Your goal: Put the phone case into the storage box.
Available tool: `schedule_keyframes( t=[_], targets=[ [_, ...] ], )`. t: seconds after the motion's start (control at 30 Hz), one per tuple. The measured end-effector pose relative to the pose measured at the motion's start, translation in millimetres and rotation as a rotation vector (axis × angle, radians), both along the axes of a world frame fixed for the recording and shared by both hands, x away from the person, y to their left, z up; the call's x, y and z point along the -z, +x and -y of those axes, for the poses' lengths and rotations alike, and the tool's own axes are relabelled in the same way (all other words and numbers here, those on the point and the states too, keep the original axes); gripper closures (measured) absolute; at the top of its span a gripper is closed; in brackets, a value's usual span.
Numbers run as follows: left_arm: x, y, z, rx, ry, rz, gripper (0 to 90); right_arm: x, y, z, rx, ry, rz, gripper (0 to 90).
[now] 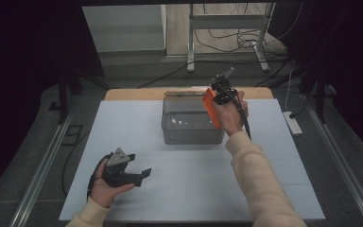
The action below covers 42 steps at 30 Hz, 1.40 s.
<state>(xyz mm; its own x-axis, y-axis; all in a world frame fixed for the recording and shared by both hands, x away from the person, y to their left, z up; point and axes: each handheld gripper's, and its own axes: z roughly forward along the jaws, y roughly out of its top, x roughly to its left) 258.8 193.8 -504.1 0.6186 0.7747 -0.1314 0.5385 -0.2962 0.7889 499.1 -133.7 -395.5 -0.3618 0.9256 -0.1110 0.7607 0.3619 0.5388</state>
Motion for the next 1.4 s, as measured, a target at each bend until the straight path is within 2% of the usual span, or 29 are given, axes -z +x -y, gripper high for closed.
schedule_keyframes(
  t=[0.23, 0.63, 0.93, 1.4],
  targets=[
    [0.2, 0.1, -0.1, -0.004, 0.001, 0.001, 13.6, 3.0, 0.3, -2.7, -0.004, -0.032, 0.0, 80.3],
    [0.5, -0.1, 0.7, 0.001, 0.001, -0.002, 13.6, 8.8, 1.1, -1.2, 0.0, -0.024, -0.004, 80.2],
    [0.5, -0.2, 1.0, 0.001, 0.0, -0.003, 13.6, 13.1, 0.9, -4.1, 0.002, -0.053, -0.009, 80.2],
    [0.4, -0.2, 0.8, 0.003, 0.001, -0.003, 13.6, 20.1, 0.5, -3.5, 0.009, -0.066, -0.024, 80.3]
  ],
)
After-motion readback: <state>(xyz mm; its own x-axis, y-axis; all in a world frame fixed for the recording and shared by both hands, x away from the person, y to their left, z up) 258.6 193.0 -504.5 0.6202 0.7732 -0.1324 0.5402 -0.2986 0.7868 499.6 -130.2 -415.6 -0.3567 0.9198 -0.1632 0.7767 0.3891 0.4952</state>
